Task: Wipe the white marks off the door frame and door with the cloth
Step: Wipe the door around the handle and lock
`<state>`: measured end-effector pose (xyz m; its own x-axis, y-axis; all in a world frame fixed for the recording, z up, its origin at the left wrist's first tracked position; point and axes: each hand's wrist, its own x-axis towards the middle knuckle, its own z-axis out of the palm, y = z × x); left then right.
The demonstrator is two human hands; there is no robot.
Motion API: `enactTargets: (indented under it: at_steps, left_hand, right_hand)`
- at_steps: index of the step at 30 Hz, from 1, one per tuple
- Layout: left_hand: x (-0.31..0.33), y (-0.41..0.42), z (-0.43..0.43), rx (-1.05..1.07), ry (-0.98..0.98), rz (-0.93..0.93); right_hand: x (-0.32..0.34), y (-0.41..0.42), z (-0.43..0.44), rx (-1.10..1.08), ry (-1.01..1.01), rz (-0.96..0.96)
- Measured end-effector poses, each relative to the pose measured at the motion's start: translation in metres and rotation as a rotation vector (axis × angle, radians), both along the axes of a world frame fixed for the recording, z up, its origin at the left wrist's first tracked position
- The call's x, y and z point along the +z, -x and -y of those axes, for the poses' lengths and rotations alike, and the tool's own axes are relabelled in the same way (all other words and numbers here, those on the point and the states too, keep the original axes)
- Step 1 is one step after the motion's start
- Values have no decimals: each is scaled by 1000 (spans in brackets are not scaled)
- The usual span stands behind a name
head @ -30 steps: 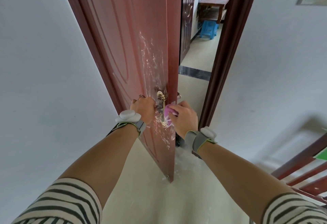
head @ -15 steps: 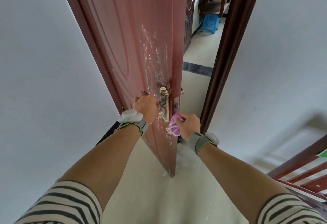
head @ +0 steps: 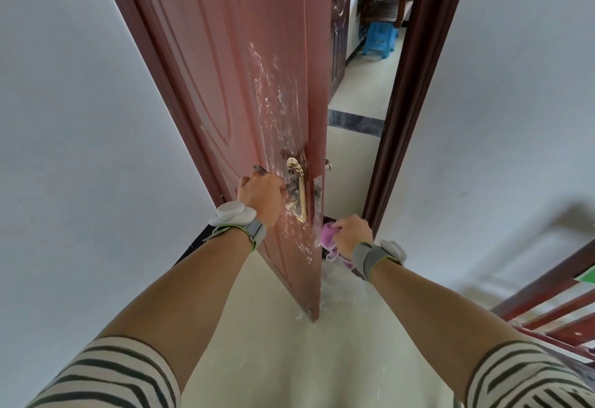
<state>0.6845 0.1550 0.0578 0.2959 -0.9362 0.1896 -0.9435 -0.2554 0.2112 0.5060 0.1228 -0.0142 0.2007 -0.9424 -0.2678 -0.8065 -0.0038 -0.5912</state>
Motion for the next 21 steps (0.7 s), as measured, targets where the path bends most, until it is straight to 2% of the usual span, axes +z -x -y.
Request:
enactTargets:
  at_steps: [2, 7, 9, 11, 13, 15, 18, 21]
  left_hand:
    - [0, -1, -1, 0, 11, 3]
    - [-3, 0, 0, 0, 18, -17]
    - [-2, 0, 0, 3, 24, -17]
    - [-2, 0, 1, 5, 17, -13]
    - [-2, 0, 1, 0, 10, -4]
    - [-2, -1, 2, -3, 10, 1]
    - [-3, 1, 3, -3, 10, -7]
    - [-3, 2, 3, -1, 2, 3]
  right_hand:
    - [-4, 5, 3, -95, 104, 67]
    - [17, -20, 0, -205, 396, 440]
    - [14, -23, 4, -151, 300, 384]
    - [2, -12, 9, -67, 55, 184]
    - [-5, 3, 8, -65, 30, 81]
    - [-6, 3, 0, -88, 178, 178]
    - [6, -15, -17, -63, 358, 431]
    - [12, -32, -15, -90, 406, 530]
